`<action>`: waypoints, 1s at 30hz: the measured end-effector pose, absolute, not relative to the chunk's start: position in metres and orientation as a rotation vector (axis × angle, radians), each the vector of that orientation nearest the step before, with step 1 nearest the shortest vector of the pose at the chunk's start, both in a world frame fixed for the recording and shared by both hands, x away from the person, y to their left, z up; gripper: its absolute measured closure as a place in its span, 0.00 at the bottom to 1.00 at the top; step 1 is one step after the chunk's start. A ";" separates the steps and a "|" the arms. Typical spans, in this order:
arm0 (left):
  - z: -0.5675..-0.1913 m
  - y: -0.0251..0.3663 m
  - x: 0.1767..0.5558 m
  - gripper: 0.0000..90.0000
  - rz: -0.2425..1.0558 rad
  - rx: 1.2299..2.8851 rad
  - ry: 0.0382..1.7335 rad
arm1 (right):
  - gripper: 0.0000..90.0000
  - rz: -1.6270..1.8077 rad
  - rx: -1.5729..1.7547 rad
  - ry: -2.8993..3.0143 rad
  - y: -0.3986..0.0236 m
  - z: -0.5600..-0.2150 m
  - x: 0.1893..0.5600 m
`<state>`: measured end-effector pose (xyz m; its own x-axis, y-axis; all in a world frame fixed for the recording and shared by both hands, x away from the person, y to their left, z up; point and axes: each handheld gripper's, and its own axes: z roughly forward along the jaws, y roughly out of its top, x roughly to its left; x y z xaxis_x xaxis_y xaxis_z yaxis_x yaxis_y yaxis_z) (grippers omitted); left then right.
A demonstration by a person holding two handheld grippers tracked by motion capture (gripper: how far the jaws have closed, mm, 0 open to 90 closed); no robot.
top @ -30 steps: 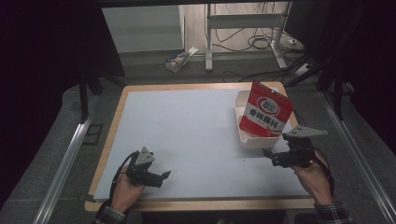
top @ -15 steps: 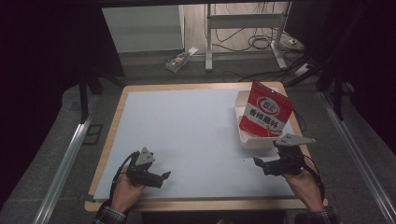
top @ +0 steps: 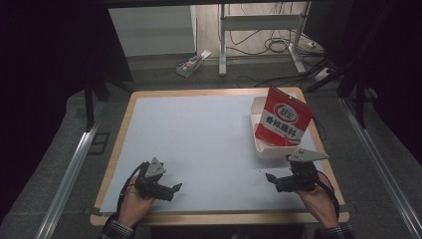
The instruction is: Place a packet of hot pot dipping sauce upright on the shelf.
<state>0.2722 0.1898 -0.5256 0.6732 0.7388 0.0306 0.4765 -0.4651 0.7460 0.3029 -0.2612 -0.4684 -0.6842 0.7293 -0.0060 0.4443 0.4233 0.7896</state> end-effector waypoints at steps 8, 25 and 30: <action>-0.525 0.190 0.272 0.02 0.453 2.141 0.928 | 0.00 1.124 1.009 2.347 -0.260 -0.480 0.303; -0.528 0.187 0.272 0.03 0.455 2.165 0.895 | 0.00 1.026 0.970 2.398 -0.255 -0.505 0.305; -0.528 0.188 0.272 0.03 0.448 2.155 0.893 | 0.00 1.020 0.976 2.406 -0.255 -0.507 0.306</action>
